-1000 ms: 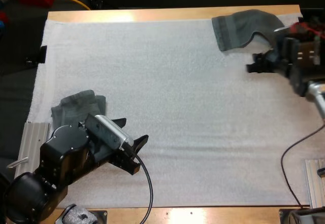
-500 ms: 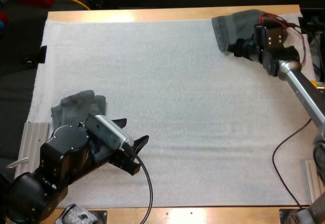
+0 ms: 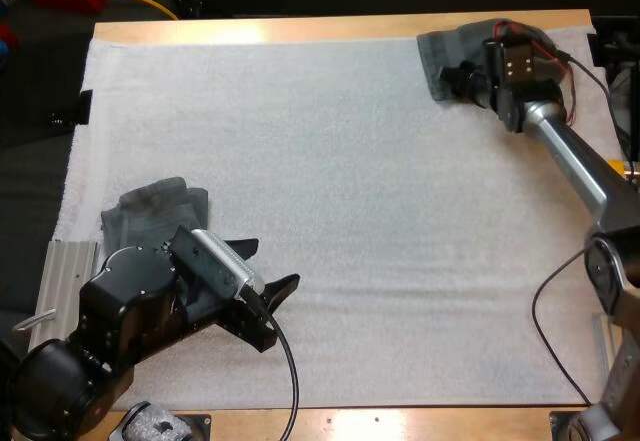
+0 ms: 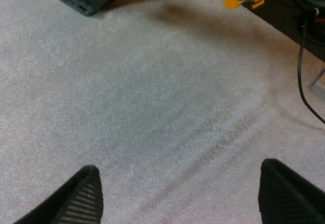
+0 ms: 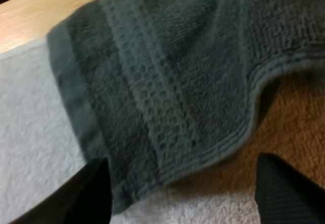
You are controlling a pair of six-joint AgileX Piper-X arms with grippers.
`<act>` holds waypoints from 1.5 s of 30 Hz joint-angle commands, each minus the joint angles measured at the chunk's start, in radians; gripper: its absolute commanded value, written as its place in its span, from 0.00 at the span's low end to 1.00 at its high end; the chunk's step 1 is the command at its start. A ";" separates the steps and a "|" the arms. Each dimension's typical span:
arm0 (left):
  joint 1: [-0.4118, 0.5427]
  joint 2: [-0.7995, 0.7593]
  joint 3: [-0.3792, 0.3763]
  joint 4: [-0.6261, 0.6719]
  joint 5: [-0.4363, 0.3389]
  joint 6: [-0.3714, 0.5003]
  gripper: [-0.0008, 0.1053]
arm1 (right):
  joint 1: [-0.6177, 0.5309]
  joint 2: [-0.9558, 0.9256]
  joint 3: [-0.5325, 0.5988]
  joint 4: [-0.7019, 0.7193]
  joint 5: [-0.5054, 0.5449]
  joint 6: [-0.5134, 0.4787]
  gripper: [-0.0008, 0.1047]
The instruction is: Pick towel from pile, fold and stack
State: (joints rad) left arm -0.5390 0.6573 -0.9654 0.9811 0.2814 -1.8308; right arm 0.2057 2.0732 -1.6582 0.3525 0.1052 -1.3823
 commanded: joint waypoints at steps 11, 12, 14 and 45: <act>-0.005 0.001 -0.005 -0.006 0.075 -0.012 0.60 | -0.063 0.075 -0.019 -0.166 -0.047 0.131 0.57; -0.005 0.001 -0.005 -0.006 0.075 -0.012 0.60 | -0.067 0.086 -0.019 -0.191 -0.066 0.133 0.57; -0.005 0.001 -0.005 -0.006 0.075 -0.012 0.60 | -0.070 0.102 -0.021 -0.231 -0.105 0.144 0.57; -0.005 0.018 -0.005 0.049 0.134 -0.003 0.60 | 0.024 -0.060 -0.047 0.016 -0.053 -0.237 0.02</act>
State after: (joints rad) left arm -0.5390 0.6740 -0.9654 1.0427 0.4174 -1.8304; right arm 0.2229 2.0363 -1.6974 0.3462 0.0416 -1.5838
